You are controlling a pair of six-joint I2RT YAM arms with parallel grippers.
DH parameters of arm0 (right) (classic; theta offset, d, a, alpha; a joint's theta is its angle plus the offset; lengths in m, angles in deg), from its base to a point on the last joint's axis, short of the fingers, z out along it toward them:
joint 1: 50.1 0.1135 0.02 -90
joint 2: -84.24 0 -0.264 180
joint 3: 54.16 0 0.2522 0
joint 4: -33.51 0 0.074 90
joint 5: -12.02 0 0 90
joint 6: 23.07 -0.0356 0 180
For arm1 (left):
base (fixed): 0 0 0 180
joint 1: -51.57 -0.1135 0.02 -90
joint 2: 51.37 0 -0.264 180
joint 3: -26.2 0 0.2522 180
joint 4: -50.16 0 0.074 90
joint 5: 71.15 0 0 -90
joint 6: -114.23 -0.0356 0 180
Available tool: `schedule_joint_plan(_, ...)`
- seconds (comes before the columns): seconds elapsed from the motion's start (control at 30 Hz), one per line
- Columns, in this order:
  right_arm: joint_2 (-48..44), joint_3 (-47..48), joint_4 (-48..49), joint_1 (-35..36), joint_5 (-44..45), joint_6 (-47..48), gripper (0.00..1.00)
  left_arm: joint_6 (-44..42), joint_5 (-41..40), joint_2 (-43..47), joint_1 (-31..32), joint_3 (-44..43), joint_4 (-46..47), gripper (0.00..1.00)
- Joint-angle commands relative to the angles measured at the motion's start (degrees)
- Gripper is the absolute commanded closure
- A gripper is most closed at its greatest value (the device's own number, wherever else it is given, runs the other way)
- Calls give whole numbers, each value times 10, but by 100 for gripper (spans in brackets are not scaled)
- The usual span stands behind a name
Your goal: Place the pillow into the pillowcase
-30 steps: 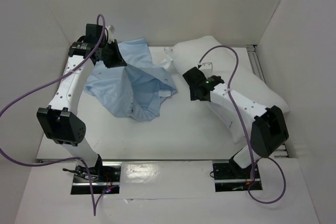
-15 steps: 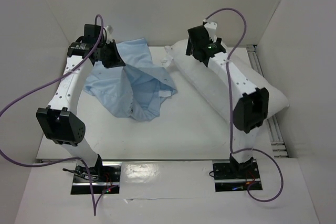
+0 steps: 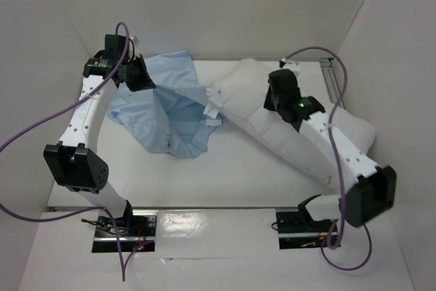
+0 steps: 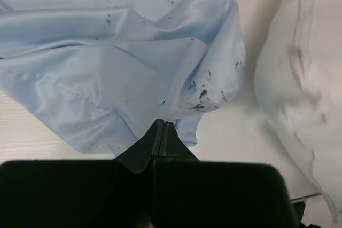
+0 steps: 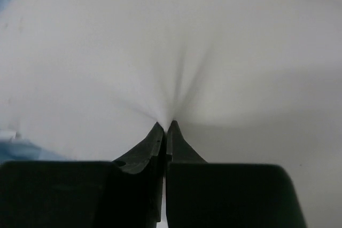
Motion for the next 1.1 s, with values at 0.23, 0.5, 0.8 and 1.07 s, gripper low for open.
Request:
schedule_joint_plan(0.23, -239, -187, -10, 41, -126, -37, 100, 45, -12, -18, -38, -11, 13, 100)
schedule_joint_plan(0.5, -250, -148, -54, 94, -121, -31, 8, 39, 25, -39, -30, -60, 7, 100)
schedule_joint_plan(0.8, -43, -29, -85, 200, -22, -59, 0, -2, 22, -16, 24, -37, 7, 100)
schedule_joint_plan(1.07, 56, -27, -45, 200, -15, -75, 61, -34, 16, 19, 52, -14, 13, 100)
